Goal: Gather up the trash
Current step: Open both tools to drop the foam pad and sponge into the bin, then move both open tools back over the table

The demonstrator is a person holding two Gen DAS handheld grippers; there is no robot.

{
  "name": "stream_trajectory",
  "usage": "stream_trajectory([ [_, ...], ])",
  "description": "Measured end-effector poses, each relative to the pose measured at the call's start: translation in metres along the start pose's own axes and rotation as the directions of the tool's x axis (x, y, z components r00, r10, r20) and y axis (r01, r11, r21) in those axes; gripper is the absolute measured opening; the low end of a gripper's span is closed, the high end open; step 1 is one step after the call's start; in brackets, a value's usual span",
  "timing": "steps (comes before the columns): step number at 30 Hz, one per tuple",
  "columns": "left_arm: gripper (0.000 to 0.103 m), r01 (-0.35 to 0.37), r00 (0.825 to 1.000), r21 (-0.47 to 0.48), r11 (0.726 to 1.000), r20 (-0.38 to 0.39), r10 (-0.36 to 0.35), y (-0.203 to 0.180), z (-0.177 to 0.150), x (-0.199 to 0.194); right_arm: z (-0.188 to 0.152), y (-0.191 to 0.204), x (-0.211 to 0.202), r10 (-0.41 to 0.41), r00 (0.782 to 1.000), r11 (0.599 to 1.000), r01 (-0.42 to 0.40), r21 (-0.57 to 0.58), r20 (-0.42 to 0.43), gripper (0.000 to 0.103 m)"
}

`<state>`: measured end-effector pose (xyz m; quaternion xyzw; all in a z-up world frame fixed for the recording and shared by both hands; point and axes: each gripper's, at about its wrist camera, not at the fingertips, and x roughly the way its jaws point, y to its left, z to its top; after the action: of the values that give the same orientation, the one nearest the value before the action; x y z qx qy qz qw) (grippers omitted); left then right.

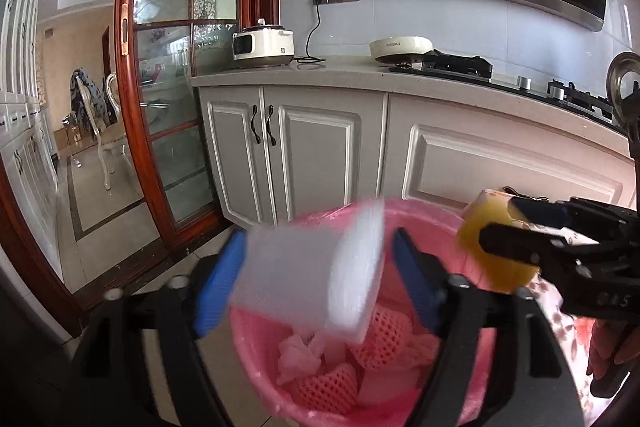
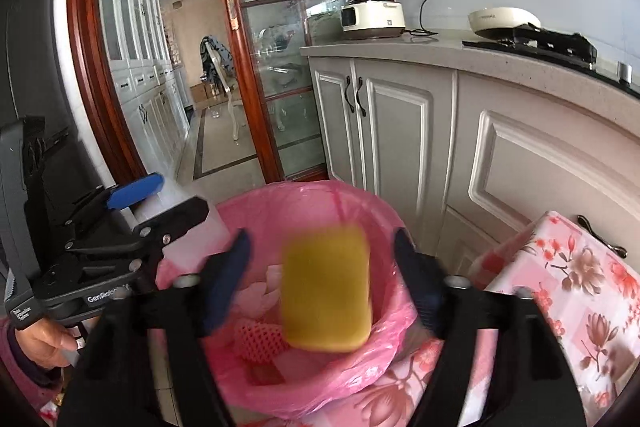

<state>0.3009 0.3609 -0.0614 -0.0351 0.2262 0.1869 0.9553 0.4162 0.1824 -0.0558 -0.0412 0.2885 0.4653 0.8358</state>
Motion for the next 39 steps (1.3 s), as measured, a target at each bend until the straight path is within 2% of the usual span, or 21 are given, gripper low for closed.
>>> stream_trajectory([
  [6, 0.089, -0.019, 1.000, -0.063, 0.998, 0.000, 0.019, 0.009, -0.002, 0.002, -0.009, -0.014, -0.025, -0.032, 0.999, 0.999, 0.031, 0.016, 0.028, 0.073],
  [9, 0.097, -0.030, 0.999, -0.071, 0.997, 0.030, 0.032, 0.003, -0.003, -0.021, -0.019, -0.021, -0.054, -0.062, 0.997, 0.997, 0.060, 0.038, 0.043, 0.073],
  [12, 0.098, -0.041, 0.998, -0.044, 0.998, 0.050, 0.043, -0.013, -0.006, -0.045, -0.035, -0.023, -0.090, -0.102, 0.993, 0.994, 0.099, 0.054, 0.057, 0.073],
  [17, 0.098, 0.031, 0.998, -0.020, 0.999, 0.057, -0.030, -0.056, -0.017, -0.086, -0.070, -0.026, -0.147, -0.189, 0.980, 0.980, 0.185, 0.068, 0.059, 0.074],
  [20, 0.098, 0.097, 0.995, 0.012, 0.995, 0.038, -0.097, -0.095, -0.030, -0.105, -0.095, -0.036, -0.181, -0.250, 0.967, 0.965, 0.246, 0.089, 0.047, 0.075],
  [25, 0.098, 0.207, 0.978, 0.034, 0.978, -0.011, -0.207, -0.159, -0.054, -0.123, -0.140, -0.067, -0.241, -0.360, 0.933, 0.923, 0.351, 0.155, 0.030, 0.075],
  [31, 0.098, 0.317, 0.947, 0.067, 0.946, -0.077, -0.312, -0.237, -0.086, -0.135, -0.183, -0.107, -0.297, -0.464, 0.886, 0.861, 0.448, 0.240, 0.009, 0.075],
  [35, 0.098, 0.354, 0.933, 0.122, 0.927, -0.114, -0.341, -0.284, -0.103, -0.134, -0.207, -0.138, -0.320, -0.518, 0.855, 0.816, 0.497, 0.295, -0.008, 0.075],
  [39, 0.098, 0.384, 0.920, 0.143, 0.912, -0.136, -0.366, -0.312, -0.112, -0.131, -0.218, -0.175, -0.329, -0.563, 0.826, 0.774, 0.540, 0.330, -0.031, 0.075],
])
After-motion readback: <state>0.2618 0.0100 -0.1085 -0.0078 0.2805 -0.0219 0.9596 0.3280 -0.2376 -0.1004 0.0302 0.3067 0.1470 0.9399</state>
